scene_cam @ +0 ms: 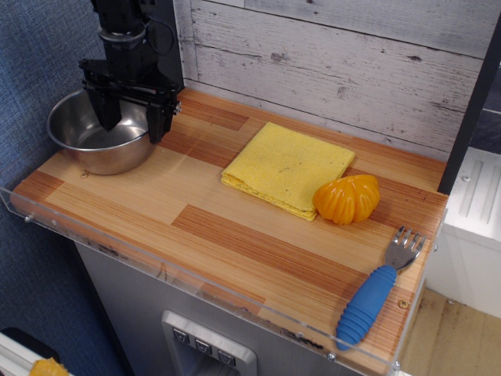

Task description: Pick up the pot and placed it above on yellow cloth

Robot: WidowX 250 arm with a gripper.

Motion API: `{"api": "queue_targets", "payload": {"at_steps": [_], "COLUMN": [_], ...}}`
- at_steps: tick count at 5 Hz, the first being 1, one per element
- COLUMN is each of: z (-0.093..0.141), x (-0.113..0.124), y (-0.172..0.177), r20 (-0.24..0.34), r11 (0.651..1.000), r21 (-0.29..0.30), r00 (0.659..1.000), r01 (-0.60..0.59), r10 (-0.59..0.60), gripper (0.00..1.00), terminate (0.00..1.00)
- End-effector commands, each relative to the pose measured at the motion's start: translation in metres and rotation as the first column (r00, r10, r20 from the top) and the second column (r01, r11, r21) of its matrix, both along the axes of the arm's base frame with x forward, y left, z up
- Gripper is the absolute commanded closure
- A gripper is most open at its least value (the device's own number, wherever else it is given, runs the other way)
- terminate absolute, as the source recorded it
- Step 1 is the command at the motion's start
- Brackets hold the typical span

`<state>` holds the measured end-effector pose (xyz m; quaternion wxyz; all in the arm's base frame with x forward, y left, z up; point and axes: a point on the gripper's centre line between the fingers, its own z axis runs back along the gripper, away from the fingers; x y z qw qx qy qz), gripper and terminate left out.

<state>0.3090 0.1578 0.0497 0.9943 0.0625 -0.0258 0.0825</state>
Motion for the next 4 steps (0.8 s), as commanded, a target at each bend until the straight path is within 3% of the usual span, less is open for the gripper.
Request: {"api": "queue_targets", "payload": {"at_steps": [1,3,4], "z": [0.005,0.011,0.018], "x": [0.001,-0.004,-0.01], "y": [0.007,0.002,0.003], "r20": [0.037,0.051,0.058], "r11": [1.0,1.0,0.997], "r21": [0.005,0.006,-0.031], "r00": [0.999,0.998,0.996], "r01": [-0.028,-0.026,-0.067], "r10": [0.028,0.025,0.069], "gripper": [1.0,1.0,1.0], "terminate": [0.0,0.0,0.0]}}
